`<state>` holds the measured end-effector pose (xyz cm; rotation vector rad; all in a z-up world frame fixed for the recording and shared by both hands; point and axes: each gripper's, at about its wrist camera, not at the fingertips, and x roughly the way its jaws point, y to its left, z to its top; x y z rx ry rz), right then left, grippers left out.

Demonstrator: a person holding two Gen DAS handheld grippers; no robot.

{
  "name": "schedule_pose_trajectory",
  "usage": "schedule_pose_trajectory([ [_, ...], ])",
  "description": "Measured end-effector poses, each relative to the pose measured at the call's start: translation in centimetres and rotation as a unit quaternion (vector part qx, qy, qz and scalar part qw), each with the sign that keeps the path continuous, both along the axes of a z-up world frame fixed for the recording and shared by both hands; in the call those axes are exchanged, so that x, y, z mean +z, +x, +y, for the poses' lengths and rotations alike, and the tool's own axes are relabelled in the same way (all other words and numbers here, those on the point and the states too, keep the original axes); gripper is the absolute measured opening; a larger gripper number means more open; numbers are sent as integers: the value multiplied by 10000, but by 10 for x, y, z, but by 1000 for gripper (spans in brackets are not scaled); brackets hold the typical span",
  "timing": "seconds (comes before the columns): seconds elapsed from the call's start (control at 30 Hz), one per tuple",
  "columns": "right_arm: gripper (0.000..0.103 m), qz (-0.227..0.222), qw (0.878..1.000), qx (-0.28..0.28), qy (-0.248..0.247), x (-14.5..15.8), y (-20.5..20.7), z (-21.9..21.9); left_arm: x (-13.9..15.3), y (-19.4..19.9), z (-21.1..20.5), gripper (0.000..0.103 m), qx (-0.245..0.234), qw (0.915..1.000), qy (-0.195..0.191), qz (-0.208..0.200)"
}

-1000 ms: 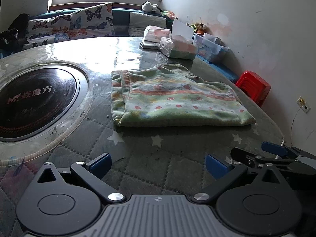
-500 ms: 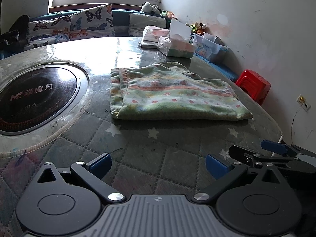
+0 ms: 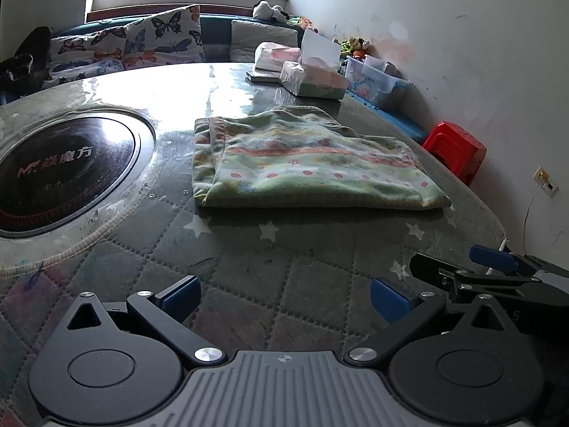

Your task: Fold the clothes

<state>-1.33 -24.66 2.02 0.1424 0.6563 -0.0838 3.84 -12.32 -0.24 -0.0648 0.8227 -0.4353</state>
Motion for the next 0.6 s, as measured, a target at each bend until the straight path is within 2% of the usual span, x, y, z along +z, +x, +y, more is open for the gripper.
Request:
schedule_pose_trajectory([
  [0.6, 103, 16, 10000, 67, -5, 0, 1, 5, -2, 0, 0, 103, 8, 10000, 0, 65],
])
